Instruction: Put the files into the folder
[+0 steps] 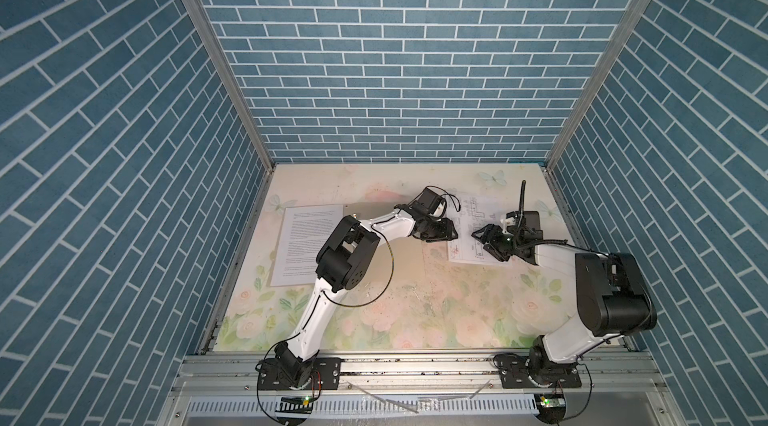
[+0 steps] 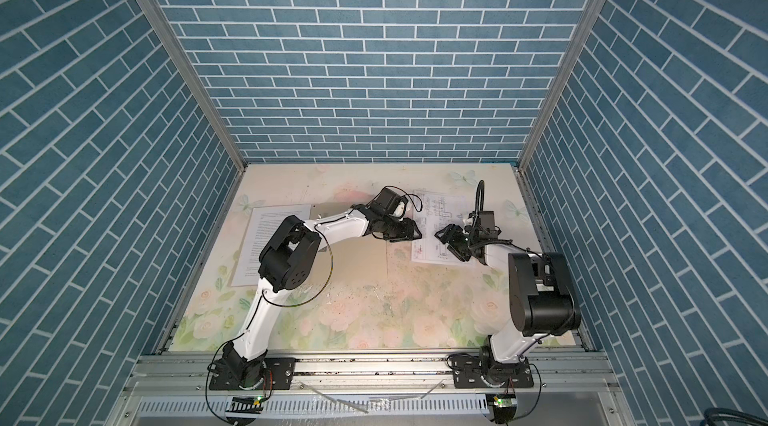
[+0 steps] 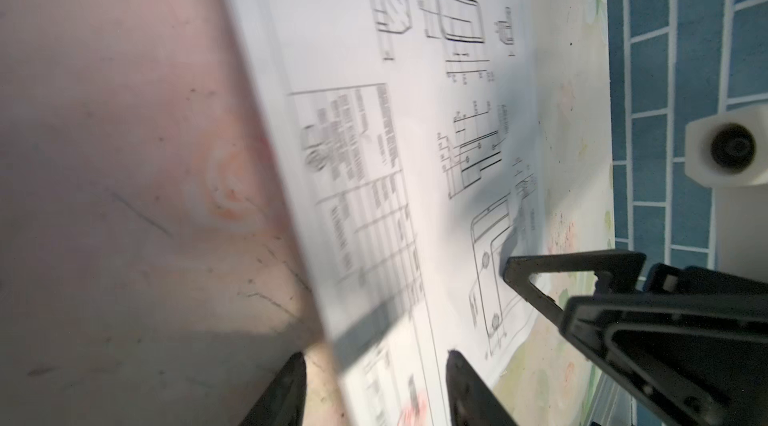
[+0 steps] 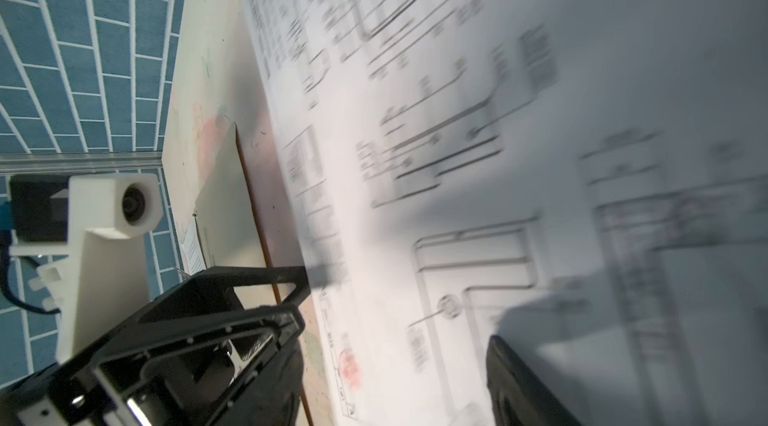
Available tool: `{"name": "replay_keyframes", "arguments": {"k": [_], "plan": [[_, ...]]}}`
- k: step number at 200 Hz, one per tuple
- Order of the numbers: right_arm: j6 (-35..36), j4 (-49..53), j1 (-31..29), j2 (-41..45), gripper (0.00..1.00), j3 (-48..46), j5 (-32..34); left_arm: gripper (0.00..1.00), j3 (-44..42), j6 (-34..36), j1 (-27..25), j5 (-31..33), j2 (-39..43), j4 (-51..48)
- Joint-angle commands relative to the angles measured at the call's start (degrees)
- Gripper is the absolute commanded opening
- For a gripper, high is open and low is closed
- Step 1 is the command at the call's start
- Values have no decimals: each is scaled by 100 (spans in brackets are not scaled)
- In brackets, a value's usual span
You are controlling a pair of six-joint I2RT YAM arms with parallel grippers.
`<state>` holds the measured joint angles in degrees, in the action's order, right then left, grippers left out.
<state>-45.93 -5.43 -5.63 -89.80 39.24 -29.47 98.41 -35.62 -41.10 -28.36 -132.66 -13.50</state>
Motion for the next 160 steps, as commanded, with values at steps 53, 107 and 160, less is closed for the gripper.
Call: {"name": "replay_keyframes", "arguments": {"k": [53, 107, 160], "plan": [[-87, 808, -6, 391, 69, -168, 627, 56, -199, 13, -21, -14, -274, -607], [767, 1246, 342, 1301, 83, 247, 1773, 73, 283, 439, -87, 286, -277, -1194], [1602, 1418, 1545, 957, 98, 661, 2094, 100, 1731, 1110, -357, 960, -765, -2198]]}}
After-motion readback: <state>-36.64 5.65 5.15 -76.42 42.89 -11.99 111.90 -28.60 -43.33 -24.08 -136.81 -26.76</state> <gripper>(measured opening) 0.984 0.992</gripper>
